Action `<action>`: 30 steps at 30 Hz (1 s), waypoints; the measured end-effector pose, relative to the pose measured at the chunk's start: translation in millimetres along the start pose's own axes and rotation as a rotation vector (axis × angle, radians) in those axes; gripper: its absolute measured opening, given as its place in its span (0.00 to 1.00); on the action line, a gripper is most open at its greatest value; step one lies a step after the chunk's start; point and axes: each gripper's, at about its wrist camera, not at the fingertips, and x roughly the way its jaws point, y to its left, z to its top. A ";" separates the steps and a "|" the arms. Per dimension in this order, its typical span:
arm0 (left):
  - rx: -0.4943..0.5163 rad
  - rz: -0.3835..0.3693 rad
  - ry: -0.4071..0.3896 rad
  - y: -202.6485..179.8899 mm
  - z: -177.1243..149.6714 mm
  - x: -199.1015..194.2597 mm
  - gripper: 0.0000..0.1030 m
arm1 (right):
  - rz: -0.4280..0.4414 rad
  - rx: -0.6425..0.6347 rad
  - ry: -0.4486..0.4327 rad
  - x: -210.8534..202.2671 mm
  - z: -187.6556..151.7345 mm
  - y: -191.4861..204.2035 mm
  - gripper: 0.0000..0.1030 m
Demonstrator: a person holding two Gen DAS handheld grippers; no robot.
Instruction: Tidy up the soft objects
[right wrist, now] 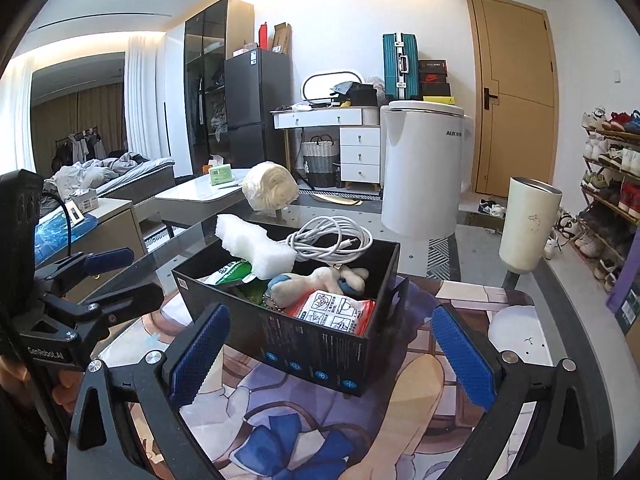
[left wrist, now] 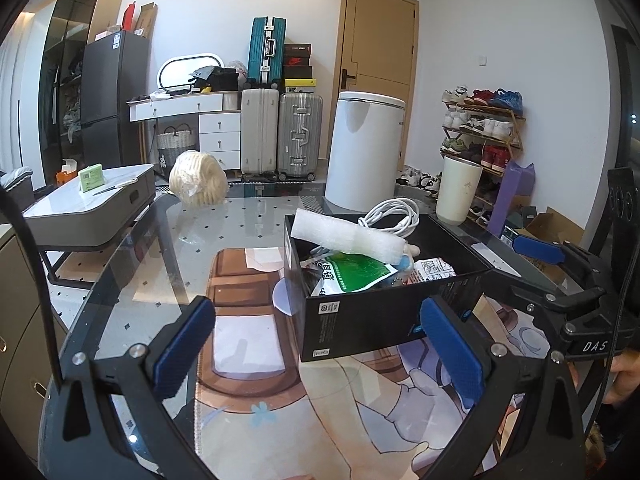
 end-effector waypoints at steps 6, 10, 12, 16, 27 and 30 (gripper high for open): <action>0.002 0.000 -0.007 -0.2 -0.5 -1.5 1.00 | -0.005 0.001 -0.012 -5.2 -2.5 1.2 0.99; -0.012 0.012 -0.006 2.0 0.0 -1.6 1.00 | -0.011 0.004 -0.034 -10.0 -3.5 1.1 0.99; -0.018 0.013 -0.012 3.3 -0.1 -2.4 1.00 | -0.018 0.001 -0.051 -13.4 -4.3 1.6 0.99; -0.021 0.018 -0.033 3.7 -0.5 -5.6 1.00 | -0.026 -0.013 -0.070 -17.5 -5.5 5.8 0.99; -0.032 0.018 -0.034 5.7 -0.5 -4.5 1.00 | -0.016 -0.004 -0.087 -19.9 -6.9 2.9 0.99; -0.034 0.014 -0.036 6.0 -0.5 -4.4 1.00 | -0.017 -0.005 -0.084 -18.4 -6.5 3.1 0.99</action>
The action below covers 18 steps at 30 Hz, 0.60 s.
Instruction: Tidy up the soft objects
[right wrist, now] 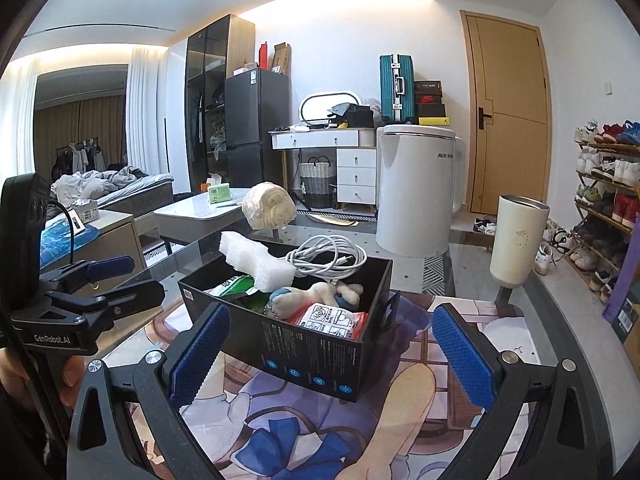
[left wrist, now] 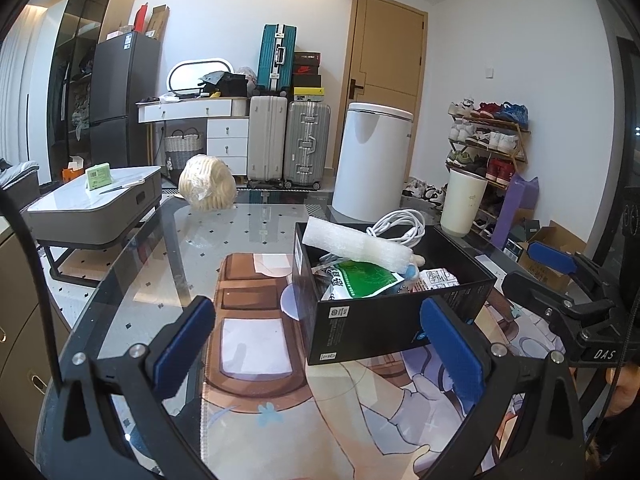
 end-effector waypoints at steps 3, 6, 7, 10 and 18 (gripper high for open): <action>0.003 0.005 0.005 -0.2 -0.4 0.7 1.00 | -0.001 0.000 -0.003 0.2 -0.3 0.0 0.99; 0.009 0.006 0.000 -1.7 -0.4 -0.5 1.00 | 0.000 0.000 -0.002 0.3 -0.4 -0.1 0.99; 0.012 0.006 -0.003 -2.4 -0.5 -1.0 1.00 | -0.001 0.000 -0.002 0.1 -0.5 -0.1 0.99; 0.018 0.009 -0.004 -3.9 -0.5 -1.0 1.00 | 0.001 0.000 -0.002 1.2 -0.4 0.0 0.99; 0.018 0.006 -0.001 -4.1 -0.8 -0.8 1.00 | -0.002 0.002 -0.004 -0.9 -2.5 -0.3 0.99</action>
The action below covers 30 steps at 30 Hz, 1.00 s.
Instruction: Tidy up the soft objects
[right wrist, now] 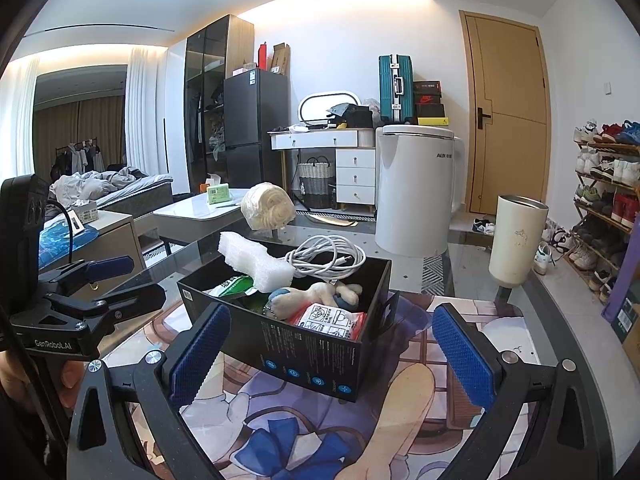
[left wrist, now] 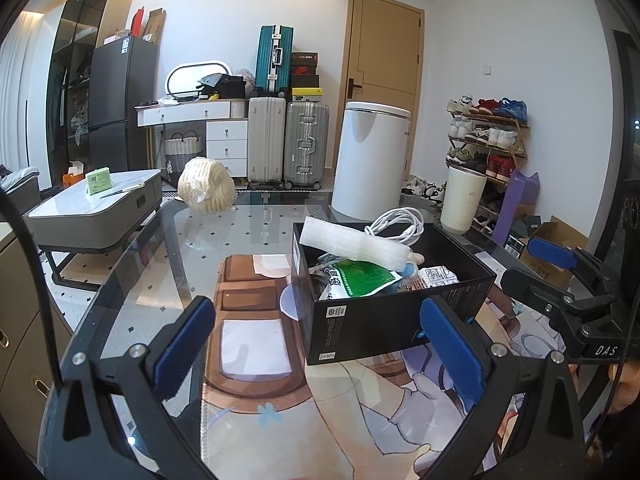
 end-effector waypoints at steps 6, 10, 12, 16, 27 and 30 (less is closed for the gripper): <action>0.003 0.001 0.000 0.2 -0.1 -0.2 1.00 | 0.001 0.001 -0.001 -0.7 -0.4 0.2 0.99; 0.015 0.000 -0.001 -0.8 -0.5 -0.5 1.00 | 0.000 0.000 0.000 -0.4 -0.1 0.1 0.99; 0.020 0.000 -0.002 -1.9 -0.4 -0.6 1.00 | 0.000 0.000 0.000 -0.2 0.1 0.0 0.99; 0.024 0.000 -0.003 -2.7 -0.2 -1.0 1.00 | 0.000 0.000 0.000 -0.4 -0.1 0.1 0.99; 0.027 0.000 -0.004 -3.9 0.3 -1.3 1.00 | 0.000 0.000 0.000 -0.9 -0.6 0.3 0.99; 0.027 -0.001 -0.003 -3.9 0.2 -1.3 1.00 | -0.001 0.000 -0.001 -0.5 -0.2 0.2 0.99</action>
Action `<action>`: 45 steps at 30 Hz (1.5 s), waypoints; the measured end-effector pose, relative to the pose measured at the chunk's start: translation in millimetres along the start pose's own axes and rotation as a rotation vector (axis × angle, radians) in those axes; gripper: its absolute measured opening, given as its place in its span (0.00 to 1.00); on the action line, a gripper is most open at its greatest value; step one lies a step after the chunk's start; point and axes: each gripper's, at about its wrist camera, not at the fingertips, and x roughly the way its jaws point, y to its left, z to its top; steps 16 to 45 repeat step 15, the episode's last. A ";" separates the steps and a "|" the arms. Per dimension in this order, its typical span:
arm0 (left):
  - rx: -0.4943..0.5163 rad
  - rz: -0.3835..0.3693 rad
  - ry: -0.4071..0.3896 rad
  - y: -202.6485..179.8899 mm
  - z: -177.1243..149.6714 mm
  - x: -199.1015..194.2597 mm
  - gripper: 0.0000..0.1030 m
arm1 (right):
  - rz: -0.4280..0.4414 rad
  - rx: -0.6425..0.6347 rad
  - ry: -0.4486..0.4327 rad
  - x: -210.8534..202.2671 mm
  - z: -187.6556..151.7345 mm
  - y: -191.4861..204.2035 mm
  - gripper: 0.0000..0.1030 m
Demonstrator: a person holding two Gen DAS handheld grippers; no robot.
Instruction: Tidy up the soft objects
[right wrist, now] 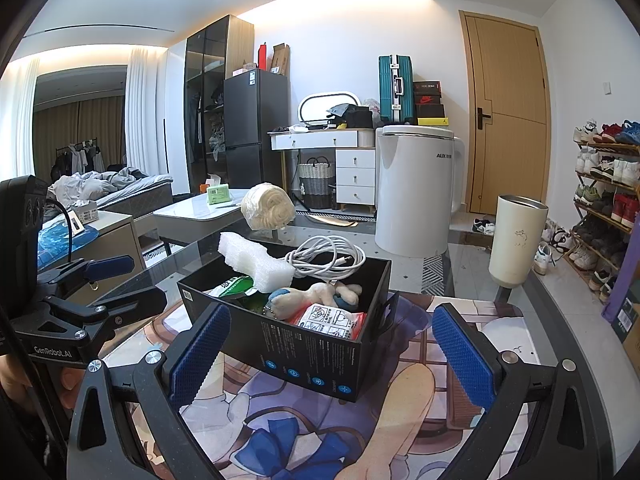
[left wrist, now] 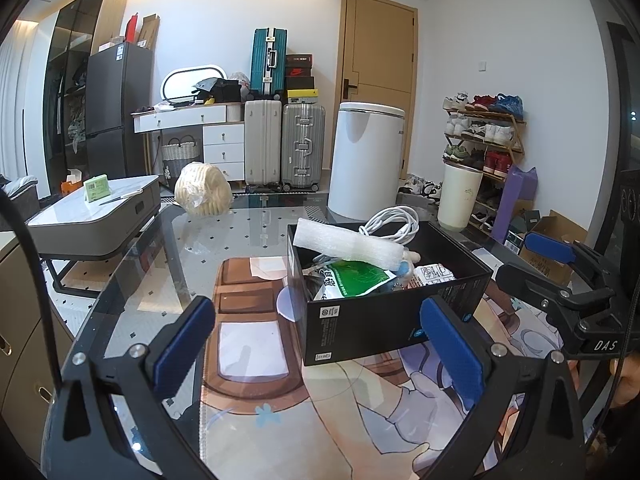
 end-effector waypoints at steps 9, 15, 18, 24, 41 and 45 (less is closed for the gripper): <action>0.028 0.007 -0.012 -5.6 0.3 -3.3 1.00 | 0.000 0.000 0.000 -0.1 -0.1 0.1 0.99; 0.025 0.016 -0.018 -5.1 0.1 -4.9 1.00 | 0.000 0.000 -0.001 -0.1 -0.1 0.0 0.99; 0.025 0.016 -0.018 -5.1 0.1 -4.9 1.00 | 0.000 0.000 -0.001 -0.1 -0.1 0.0 0.99; 0.025 0.016 -0.018 -5.1 0.1 -4.9 1.00 | 0.000 0.000 -0.001 -0.1 -0.1 0.0 0.99; 0.025 0.016 -0.018 -5.1 0.1 -4.9 1.00 | 0.000 0.000 -0.001 -0.1 -0.1 0.0 0.99; 0.025 0.016 -0.018 -5.1 0.1 -4.9 1.00 | 0.000 0.000 -0.001 -0.1 -0.1 0.0 0.99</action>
